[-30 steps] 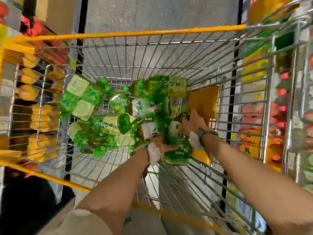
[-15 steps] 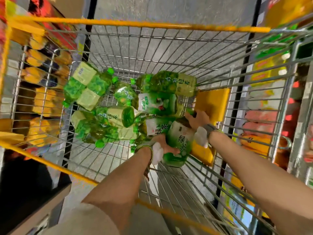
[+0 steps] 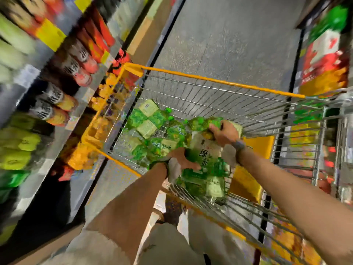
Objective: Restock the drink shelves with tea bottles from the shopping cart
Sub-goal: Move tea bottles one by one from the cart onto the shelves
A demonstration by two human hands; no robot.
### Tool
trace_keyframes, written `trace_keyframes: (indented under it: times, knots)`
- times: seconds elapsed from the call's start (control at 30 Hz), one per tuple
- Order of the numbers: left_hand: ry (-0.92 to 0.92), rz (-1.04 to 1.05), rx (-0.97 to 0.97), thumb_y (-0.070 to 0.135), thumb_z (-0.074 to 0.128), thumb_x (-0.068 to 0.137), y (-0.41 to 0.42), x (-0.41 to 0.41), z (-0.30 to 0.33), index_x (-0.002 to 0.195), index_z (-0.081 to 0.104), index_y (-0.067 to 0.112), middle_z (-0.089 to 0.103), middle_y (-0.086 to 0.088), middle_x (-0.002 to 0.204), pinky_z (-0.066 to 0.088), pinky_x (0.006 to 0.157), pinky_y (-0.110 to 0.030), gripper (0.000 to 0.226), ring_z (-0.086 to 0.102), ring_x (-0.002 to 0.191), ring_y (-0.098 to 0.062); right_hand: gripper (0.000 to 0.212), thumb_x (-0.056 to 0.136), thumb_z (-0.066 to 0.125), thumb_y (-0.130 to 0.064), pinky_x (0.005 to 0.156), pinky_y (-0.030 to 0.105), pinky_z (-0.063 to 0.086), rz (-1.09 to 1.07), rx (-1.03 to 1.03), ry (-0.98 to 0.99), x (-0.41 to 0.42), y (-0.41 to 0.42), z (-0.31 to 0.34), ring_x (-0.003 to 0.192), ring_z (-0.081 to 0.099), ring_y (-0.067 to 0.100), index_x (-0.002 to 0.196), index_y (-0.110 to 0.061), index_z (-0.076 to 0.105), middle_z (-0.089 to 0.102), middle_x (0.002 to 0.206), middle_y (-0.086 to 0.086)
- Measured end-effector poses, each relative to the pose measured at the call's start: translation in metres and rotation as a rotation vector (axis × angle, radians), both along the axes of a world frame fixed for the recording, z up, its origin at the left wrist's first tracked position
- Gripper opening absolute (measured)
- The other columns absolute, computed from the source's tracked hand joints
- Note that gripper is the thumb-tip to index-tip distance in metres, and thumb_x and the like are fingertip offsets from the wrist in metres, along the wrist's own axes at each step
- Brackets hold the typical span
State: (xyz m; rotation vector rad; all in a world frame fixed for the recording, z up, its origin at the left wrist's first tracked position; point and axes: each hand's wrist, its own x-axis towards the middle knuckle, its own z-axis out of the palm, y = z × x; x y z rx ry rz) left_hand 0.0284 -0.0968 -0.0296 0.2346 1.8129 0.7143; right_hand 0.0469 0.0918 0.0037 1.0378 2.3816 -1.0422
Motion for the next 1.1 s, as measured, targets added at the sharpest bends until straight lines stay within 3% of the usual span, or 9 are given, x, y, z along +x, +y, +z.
trace_keyframes:
  times: [0.17, 0.33, 0.43, 0.5, 0.6, 0.7, 0.77, 0.93, 1.1]
  knots:
    - [0.170, 0.186, 0.029, 0.065, 0.087, 0.036, -0.077, -0.020, 0.032, 0.118, 0.065, 0.020, 0.069, -0.001, 0.117, 0.054, 0.093, -0.040, 0.096, 0.066, 0.107, -0.021, 0.046, 0.090, 0.053, -0.049, 0.068, 0.032, 0.035, 0.083, 0.059, 0.195, -0.026, -0.075, 0.059, 0.092, 0.059, 0.034, 0.097, -0.004, 0.057, 0.061, 0.090, 0.016]
    - [0.242, 0.355, 0.115, 0.022, 0.089, 0.063, -0.151, -0.013, 0.096, 0.117, 0.067, 0.012, 0.070, -0.004, 0.115, 0.053, 0.090, -0.031, 0.060, 0.065, 0.102, -0.016, 0.038, 0.087, 0.060, -0.045, 0.071, 0.031, 0.036, 0.125, 0.072, 0.353, -0.041, -0.154, 0.102, 0.086, 0.055, 0.026, 0.094, -0.008, 0.063, 0.059, 0.087, 0.011]
    - [0.327, 0.398, 0.115, 0.040, 0.090, 0.054, -0.203, -0.014, 0.119, 0.128, 0.057, 0.015, 0.063, -0.003, 0.125, 0.049, 0.098, -0.039, 0.085, 0.058, 0.117, -0.021, 0.047, 0.075, 0.059, -0.057, 0.062, 0.030, 0.038, 0.206, 0.023, 0.473, -0.047, -0.213, 0.130, 0.080, 0.059, 0.029, 0.082, -0.011, 0.064, 0.058, 0.071, 0.008]
    - [0.352, 0.466, 0.138, 0.050, 0.090, 0.046, -0.241, -0.015, 0.128, 0.132, 0.053, 0.017, 0.060, -0.006, 0.131, 0.046, 0.102, -0.046, 0.100, 0.055, 0.123, -0.027, 0.060, 0.073, 0.055, -0.059, 0.060, 0.030, 0.039, 0.283, -0.004, 0.560, -0.050, -0.252, 0.142, 0.078, 0.057, 0.032, 0.091, -0.003, 0.062, 0.060, 0.078, 0.015]
    - [0.417, 0.456, 0.044, 0.037, 0.085, 0.067, -0.284, -0.008, 0.133, 0.146, 0.036, 0.019, 0.043, -0.006, 0.147, 0.037, 0.110, -0.048, 0.095, 0.041, 0.135, -0.031, 0.043, 0.087, 0.063, -0.042, 0.053, 0.024, 0.030, 0.372, -0.032, 0.565, -0.046, -0.293, 0.156, 0.071, 0.048, 0.027, 0.090, 0.001, 0.058, 0.052, 0.077, 0.017]
    - [0.441, 0.562, 0.062, 0.028, 0.085, 0.069, -0.335, 0.006, 0.134, 0.143, 0.040, 0.016, 0.050, -0.008, 0.142, 0.039, 0.109, -0.042, 0.087, 0.046, 0.132, -0.031, 0.042, 0.090, 0.062, -0.035, 0.073, 0.042, 0.049, 0.462, -0.144, 0.569, -0.045, -0.340, 0.158, 0.089, 0.060, 0.041, 0.093, 0.007, 0.060, 0.063, 0.093, 0.029]
    - [0.449, 0.598, 0.020, 0.026, 0.086, 0.068, -0.355, 0.014, 0.133, 0.140, 0.043, 0.015, 0.055, -0.007, 0.137, 0.042, 0.104, -0.036, 0.084, 0.051, 0.127, -0.028, 0.039, 0.089, 0.063, -0.035, 0.092, 0.054, 0.047, 0.476, -0.245, 0.530, -0.044, -0.362, 0.159, 0.106, 0.059, 0.039, 0.108, -0.001, 0.058, 0.063, 0.110, 0.024]
    - [0.500, 0.794, -0.033, 0.018, 0.086, 0.068, -0.431, 0.044, 0.122, 0.136, 0.047, 0.014, 0.057, 0.000, 0.127, 0.037, 0.088, -0.018, 0.079, 0.052, 0.121, -0.017, 0.053, 0.065, 0.060, -0.077, 0.080, 0.057, 0.051, 0.681, -0.321, 0.531, -0.057, -0.435, 0.116, 0.096, 0.063, 0.039, 0.092, -0.033, 0.059, 0.065, 0.099, 0.021]
    - [0.522, 0.921, -0.110, 0.026, 0.088, 0.064, -0.484, 0.069, 0.110, 0.137, 0.044, 0.017, 0.057, -0.003, 0.133, 0.042, 0.099, -0.028, 0.086, 0.053, 0.124, -0.023, 0.035, 0.086, 0.067, -0.035, 0.094, 0.048, 0.048, 0.812, -0.353, 0.441, -0.043, -0.509, 0.134, 0.108, 0.058, 0.032, 0.113, -0.014, 0.060, 0.064, 0.113, 0.017]
